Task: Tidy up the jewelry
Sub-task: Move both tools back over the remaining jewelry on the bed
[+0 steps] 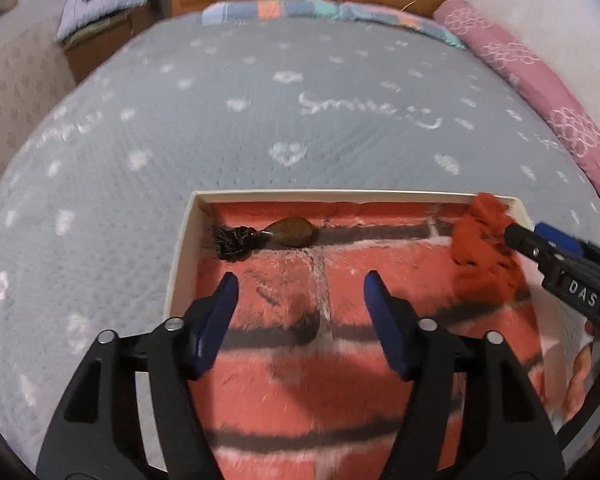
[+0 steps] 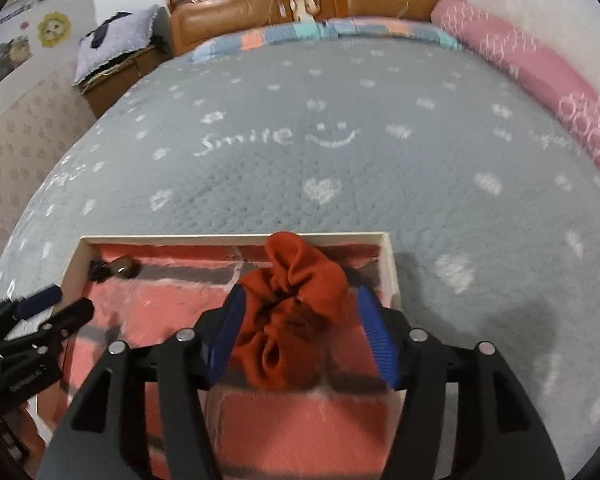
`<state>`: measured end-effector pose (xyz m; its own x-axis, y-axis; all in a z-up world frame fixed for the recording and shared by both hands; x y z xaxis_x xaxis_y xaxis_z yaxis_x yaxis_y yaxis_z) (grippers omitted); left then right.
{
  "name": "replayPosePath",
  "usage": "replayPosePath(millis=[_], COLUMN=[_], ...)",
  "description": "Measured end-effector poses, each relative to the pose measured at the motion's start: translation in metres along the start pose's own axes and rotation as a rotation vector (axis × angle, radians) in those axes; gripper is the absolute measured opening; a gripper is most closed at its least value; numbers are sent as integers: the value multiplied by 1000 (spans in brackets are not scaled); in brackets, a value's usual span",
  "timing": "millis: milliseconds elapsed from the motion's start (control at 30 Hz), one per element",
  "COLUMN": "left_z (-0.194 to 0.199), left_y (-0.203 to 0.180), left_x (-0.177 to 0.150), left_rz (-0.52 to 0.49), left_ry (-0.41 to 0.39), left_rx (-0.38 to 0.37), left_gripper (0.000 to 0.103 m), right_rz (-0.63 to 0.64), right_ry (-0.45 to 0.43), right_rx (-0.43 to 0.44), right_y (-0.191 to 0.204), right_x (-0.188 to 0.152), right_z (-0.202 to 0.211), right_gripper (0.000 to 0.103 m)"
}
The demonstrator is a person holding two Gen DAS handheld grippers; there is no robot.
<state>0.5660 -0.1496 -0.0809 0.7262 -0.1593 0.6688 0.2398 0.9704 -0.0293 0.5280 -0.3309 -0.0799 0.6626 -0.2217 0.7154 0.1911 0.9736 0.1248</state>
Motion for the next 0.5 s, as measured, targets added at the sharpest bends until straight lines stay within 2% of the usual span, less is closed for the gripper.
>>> replayPosePath(millis=[33,100,200,300,400,500], left_z=[16,50,96,131,163,190], left_y=[1,7,17,24,27,32], left_x=[-3,-11,-28,-49,-80,-113], left_rz=[-12,-13,1,19,17,40], left_ry=[-21,-71,-136,-160,-168,-159], left_rx=[4,3,16,6,13,-2], left_gripper=[69,83,94,98,98,98], right_rz=[1,-1,8,17,-2,-16], right_ry=[-17,-48,-83,-91,-90,-93], right_rx=[7,18,31,32,46,49], right_y=[-1,-3,-5,-5,-7,-8], right_x=[-1,-7,-30,-55,-88,-112], right_z=[11,38,83,111,140,161], right_gripper=[59,66,67,70,76,77])
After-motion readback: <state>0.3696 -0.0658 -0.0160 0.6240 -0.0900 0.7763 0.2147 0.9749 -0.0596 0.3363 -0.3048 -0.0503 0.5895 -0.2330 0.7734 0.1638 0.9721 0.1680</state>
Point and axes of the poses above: each gripper's, at about its wrist camera, not at the fingertips, and z roughly against the way its jaws point, y to its left, x to its top, the point moved 1 cm from there along -z, roughly the way its jaws point, and after that the axes turned 6 degrees about -y, right-handed, at the moved point
